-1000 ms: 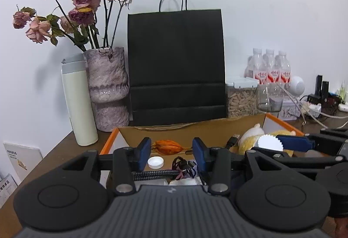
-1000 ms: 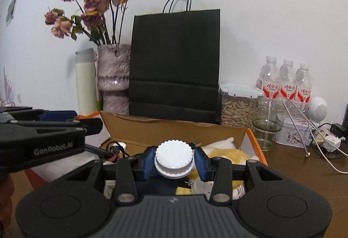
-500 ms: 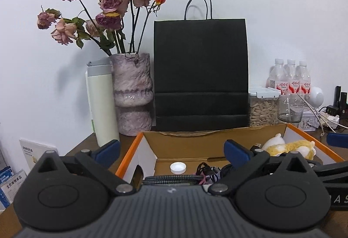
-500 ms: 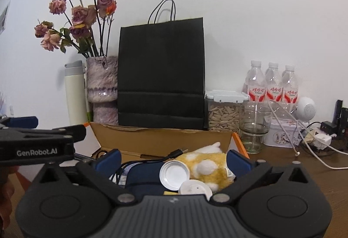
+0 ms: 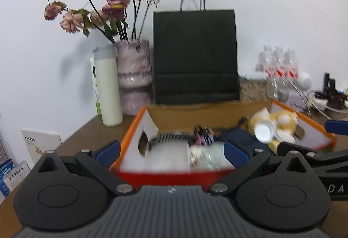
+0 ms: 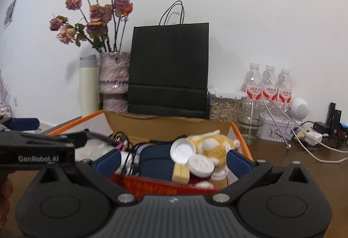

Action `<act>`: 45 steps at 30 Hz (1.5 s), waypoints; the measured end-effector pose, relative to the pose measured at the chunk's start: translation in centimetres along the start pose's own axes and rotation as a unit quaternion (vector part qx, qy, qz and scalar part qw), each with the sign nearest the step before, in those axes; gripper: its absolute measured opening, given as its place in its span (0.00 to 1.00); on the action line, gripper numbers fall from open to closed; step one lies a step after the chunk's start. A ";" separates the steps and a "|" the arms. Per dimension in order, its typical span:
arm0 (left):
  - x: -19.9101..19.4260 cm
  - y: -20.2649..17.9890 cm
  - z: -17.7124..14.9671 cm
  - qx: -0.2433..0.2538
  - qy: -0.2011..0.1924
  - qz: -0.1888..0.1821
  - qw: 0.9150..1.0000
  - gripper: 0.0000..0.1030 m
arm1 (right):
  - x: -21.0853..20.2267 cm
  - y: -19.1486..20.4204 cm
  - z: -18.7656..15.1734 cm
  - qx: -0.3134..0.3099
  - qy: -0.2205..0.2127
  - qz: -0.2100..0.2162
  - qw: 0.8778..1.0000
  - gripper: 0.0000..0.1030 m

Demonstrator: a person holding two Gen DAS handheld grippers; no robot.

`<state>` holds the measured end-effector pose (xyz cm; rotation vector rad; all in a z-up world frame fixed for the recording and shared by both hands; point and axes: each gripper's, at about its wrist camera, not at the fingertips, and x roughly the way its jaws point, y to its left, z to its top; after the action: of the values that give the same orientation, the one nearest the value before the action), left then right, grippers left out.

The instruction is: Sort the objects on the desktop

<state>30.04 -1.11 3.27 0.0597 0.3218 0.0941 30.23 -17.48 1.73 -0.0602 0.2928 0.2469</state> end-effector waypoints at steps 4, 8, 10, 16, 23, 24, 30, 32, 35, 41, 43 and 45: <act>-1.8 0.1 -1.5 0.009 0.029 -0.011 0.999 1.00 | -1.8 0.3 -1.3 0.008 0.025 0.010 1.000 1.00; -3.4 0.5 -2.8 0.005 0.057 -0.027 0.998 1.00 | -3.5 0.5 -2.6 0.018 0.052 0.020 0.998 1.00; -3.9 0.6 -3.4 0.003 0.069 -0.029 0.997 1.00 | -4.0 0.6 -3.2 0.021 0.065 0.024 0.997 1.00; -5.3 0.9 -4.4 -0.013 0.088 -0.027 0.996 1.00 | -5.2 1.0 -4.0 0.035 0.090 0.032 0.995 1.00; -5.5 1.2 -5.1 -0.030 0.124 -0.023 0.992 1.00 | -5.2 0.9 -4.7 0.062 0.136 0.039 0.988 1.00; -5.4 1.3 -5.2 -0.031 0.126 -0.021 0.991 1.00 | -5.2 1.0 -4.8 0.061 0.138 0.038 0.988 1.00; -5.5 1.2 -5.4 -0.033 0.131 -0.009 0.991 1.00 | -5.6 1.5 -4.7 0.043 0.129 0.022 0.990 1.00; -5.6 1.1 -5.3 -0.030 0.128 -0.005 0.991 1.00 | -5.8 1.7 -4.6 0.036 0.123 0.017 0.992 1.00; -5.9 1.0 -5.2 -0.028 0.119 0.000 0.992 1.00 | -6.2 2.0 -4.4 0.027 0.110 0.009 0.994 1.00; -6.3 0.8 -5.1 -0.024 0.108 0.008 0.994 1.00 | -6.6 2.1 -4.3 0.022 0.100 0.007 0.995 1.00; -6.4 0.8 -5.1 -0.024 0.107 0.009 0.994 1.00 | -6.6 2.1 -4.3 0.022 0.099 0.006 0.995 1.00; -6.4 0.8 -5.1 -0.023 0.106 0.010 0.994 1.00 | -6.6 2.1 -4.3 0.022 0.100 0.006 0.995 1.00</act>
<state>22.33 -0.76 0.46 0.0073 0.5317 0.1288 22.39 -17.40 -0.49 -0.0400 0.4969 0.2475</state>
